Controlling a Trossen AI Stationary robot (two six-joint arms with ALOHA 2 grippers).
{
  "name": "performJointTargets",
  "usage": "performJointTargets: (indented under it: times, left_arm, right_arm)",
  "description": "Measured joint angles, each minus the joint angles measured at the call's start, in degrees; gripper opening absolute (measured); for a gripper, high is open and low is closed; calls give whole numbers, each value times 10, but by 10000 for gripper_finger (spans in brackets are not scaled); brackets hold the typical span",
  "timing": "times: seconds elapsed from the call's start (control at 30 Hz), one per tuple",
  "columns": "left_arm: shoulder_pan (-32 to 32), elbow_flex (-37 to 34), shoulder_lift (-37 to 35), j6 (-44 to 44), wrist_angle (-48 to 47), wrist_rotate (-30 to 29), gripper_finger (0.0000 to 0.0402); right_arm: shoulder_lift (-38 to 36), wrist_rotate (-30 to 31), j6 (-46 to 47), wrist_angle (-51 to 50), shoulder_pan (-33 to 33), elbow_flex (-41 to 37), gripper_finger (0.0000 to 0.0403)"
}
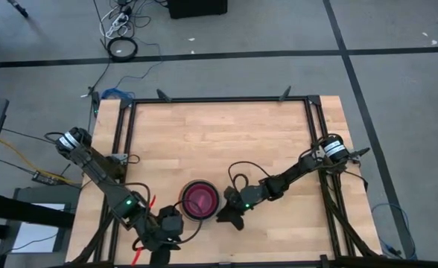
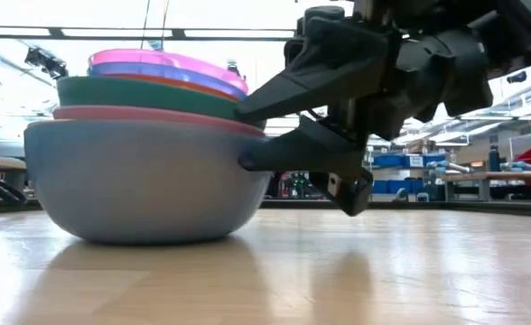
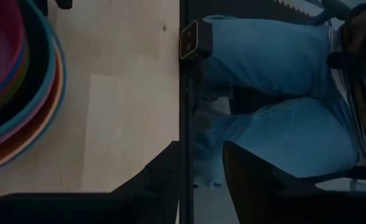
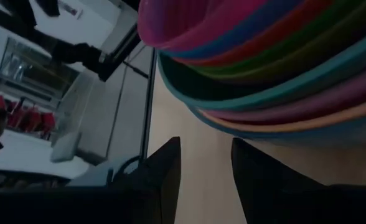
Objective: Nest bowls inside each other
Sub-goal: Move the stacked bowls to the top center of the table
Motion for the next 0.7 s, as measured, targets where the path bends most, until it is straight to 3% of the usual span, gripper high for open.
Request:
performJointTargets:
  times: [0.33, 0.57, 0.7]
  left_arm:
    - [1, 0, 0, -11, -4, 6, 127]
    - [0, 0, 0, -33, -62, 29, 127]
    - [0, 0, 2, -32, -141, 27, 127]
  right_arm:
    - [0, 7, 1, 2, -8, 1, 130]
    - [-4, 12, -8, 3, -22, 1, 130]
    - [-6, -54, -18, 2, -35, 1, 130]
